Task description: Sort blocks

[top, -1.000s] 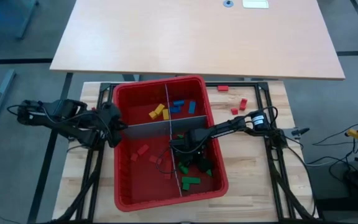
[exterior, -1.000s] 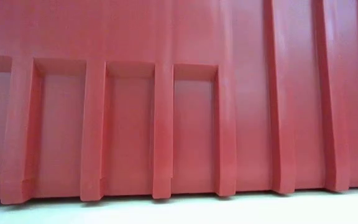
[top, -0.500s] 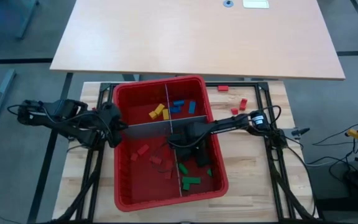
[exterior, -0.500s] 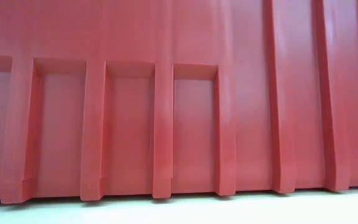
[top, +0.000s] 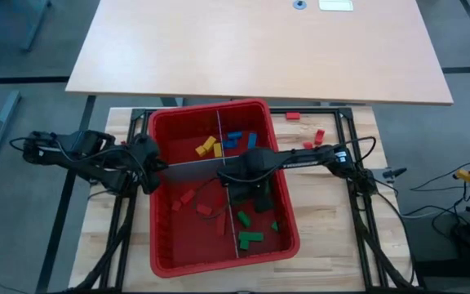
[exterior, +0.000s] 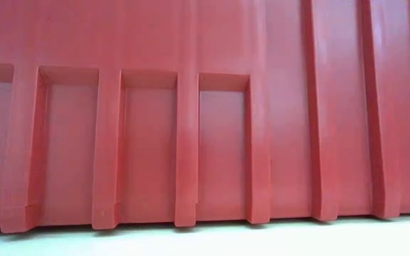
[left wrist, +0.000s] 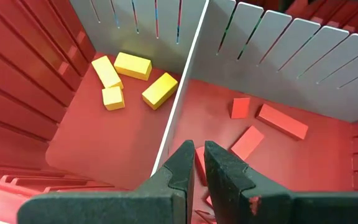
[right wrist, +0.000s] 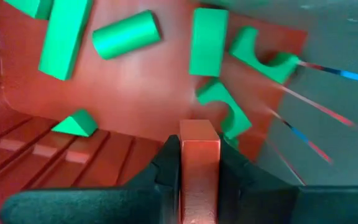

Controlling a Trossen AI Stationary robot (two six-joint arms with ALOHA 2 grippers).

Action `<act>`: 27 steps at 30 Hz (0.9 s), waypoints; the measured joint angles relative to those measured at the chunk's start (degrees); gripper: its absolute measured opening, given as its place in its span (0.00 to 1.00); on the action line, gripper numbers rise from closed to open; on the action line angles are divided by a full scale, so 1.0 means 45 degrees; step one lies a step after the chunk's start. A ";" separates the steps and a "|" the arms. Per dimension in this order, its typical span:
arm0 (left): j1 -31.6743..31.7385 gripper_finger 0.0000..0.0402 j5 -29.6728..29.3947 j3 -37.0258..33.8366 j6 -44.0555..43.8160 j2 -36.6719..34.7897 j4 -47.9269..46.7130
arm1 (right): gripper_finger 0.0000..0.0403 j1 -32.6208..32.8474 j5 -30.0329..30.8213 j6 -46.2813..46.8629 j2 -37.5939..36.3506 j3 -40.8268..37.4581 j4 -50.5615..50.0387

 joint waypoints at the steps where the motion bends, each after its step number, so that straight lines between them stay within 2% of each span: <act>1: 0.0000 0.06 0.0000 0.0000 0.0027 0.0000 0.0000 | 0.10 0.0000 0.0121 0.0088 0.0000 0.0234 -0.0198; 8: 0.0000 0.06 0.0000 -0.0005 0.0341 0.0000 0.0000 | 0.10 -0.0026 0.0395 0.0949 -0.0111 0.2128 -0.0424; 19: 0.0000 0.06 0.0010 -0.0005 0.0672 0.0000 0.0282 | 0.10 -0.0335 0.0386 0.2436 -0.1387 0.2166 0.1278; 27: 0.0000 0.06 0.0049 -0.0005 0.1693 0.0826 0.3037 | 0.10 -0.0335 -0.0150 0.2748 -0.1778 0.2161 0.3284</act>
